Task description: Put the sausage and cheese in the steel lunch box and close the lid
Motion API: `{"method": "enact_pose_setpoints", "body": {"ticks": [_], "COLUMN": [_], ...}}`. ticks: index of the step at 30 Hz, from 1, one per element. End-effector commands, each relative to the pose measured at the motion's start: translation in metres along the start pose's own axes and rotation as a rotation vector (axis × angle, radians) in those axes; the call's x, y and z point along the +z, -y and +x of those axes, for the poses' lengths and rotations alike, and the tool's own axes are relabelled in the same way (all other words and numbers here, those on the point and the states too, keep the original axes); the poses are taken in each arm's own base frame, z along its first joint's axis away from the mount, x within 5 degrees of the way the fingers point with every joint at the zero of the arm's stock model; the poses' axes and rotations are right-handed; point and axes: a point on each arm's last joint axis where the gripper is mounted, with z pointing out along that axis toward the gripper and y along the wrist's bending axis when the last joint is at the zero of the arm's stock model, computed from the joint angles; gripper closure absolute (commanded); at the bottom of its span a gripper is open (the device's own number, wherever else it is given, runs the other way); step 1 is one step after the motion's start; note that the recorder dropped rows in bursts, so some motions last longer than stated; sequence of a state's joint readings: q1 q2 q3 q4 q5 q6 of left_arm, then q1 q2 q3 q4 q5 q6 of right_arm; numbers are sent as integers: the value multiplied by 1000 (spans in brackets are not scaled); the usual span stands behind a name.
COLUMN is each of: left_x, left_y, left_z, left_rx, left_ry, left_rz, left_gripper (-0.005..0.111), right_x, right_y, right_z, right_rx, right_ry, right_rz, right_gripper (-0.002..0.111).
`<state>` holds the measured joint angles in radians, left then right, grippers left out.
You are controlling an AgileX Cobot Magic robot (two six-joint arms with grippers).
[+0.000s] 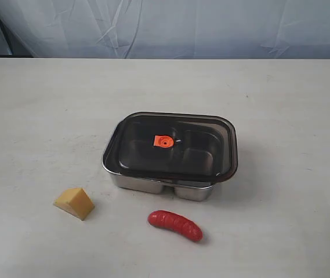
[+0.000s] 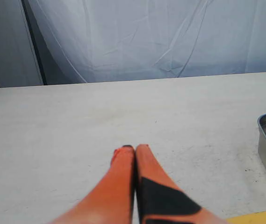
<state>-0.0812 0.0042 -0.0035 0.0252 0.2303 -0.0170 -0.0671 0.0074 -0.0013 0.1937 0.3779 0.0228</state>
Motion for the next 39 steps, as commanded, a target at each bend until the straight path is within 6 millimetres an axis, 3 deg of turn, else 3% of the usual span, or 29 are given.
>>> {"method": "enact_pose_setpoints", "body": {"ticks": [1,4,6,10,15,21,23,26,29,33,34,36,39], "left_x": [0,0,0,0,0,0,0,0,0,0,0,0,0], "left_y": [0,0,0,0,0,0,0,0,0,0,0,0,0], "left_z": [1,1,1,1,1,1,1,1,1,1,1,1,1], "left_rx": [4,4,4,4,4,4,4,4,4,4,4,4,4], "left_ry": [6,6,6,6,6,6,6,6,6,6,6,6,6], "left_rz": [-2,-2,-2,-2,-2,-2,-2,-2,-2,-2,-2,-2,-2], "left_gripper": [106,106,106,106,106,106,106,106,106,106,106,106,106], "right_x": [0,-1,-1,-4,-5,-10,-19,-26,7,80,109,146,186], "right_y": [0,0,-3,-10,-12,-25,-32,-48,-59,-86,-91,-93,-87], "right_z": [-1,-5,-10,-21,-27,-30,-43,-89,-122,-154,-154,-141,-114], "right_rx": [-2,4,112,718,1074,1111,1073,930,782,635,637,640,654], "right_ry": [21,60,121,194,202,99,106,125,-17,-303,-388,-489,-591], "right_rz": [4,1,-34,-195,-286,-392,-459,-524,-482,-686,-785,-896,-929], "right_gripper": [108,108,108,108,108,108,108,109,109,109,109,109,104]}}
